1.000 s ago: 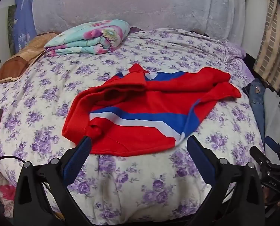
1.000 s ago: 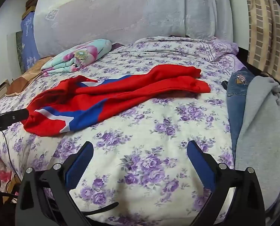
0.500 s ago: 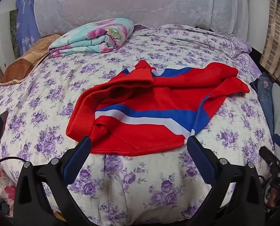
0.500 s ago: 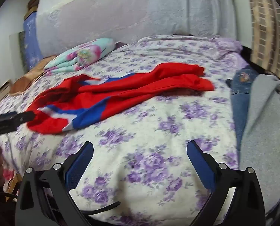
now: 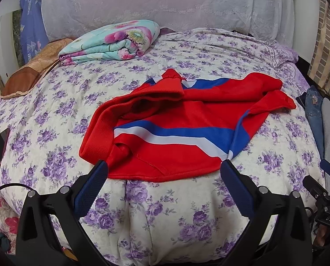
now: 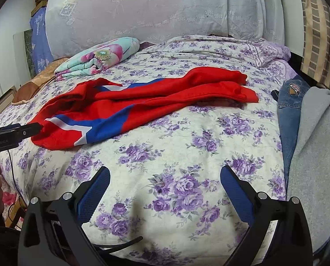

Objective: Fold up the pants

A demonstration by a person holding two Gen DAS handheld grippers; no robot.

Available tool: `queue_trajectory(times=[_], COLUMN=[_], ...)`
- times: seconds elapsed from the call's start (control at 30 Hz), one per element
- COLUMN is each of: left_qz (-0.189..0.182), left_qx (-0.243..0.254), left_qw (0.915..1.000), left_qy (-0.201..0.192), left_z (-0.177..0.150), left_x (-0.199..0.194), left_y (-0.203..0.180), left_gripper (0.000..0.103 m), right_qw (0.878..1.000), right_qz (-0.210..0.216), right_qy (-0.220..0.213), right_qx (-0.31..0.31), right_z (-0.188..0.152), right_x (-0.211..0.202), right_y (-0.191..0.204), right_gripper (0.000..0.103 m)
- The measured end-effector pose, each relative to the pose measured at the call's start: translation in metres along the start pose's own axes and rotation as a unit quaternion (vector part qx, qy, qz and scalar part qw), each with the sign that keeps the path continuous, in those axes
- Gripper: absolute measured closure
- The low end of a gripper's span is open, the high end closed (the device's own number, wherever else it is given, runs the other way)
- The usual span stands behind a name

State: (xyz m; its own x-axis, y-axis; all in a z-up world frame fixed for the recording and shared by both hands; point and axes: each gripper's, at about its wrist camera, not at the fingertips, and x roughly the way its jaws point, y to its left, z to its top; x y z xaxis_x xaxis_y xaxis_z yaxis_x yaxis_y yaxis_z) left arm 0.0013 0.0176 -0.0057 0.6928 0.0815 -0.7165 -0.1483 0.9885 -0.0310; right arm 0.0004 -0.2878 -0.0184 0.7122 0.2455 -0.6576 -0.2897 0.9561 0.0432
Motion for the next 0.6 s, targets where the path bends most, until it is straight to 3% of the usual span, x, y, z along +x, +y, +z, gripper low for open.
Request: queue_trajectory(times=[0.6], left_qz=[0.005], left_qx=[0.000], left_qw=[1.0000], left_qy=[0.000], left_z=[0.0005], left_x=[-0.0009], left_y=[-0.0022], left_gripper=[0.004], right_qw=[1.000], right_qz=[0.004], right_qy=[-0.010], right_qx=[-0.001], right_z=[0.0023], right_x=[-0.0070], right_y=[-0.0002], right_gripper=[0.003])
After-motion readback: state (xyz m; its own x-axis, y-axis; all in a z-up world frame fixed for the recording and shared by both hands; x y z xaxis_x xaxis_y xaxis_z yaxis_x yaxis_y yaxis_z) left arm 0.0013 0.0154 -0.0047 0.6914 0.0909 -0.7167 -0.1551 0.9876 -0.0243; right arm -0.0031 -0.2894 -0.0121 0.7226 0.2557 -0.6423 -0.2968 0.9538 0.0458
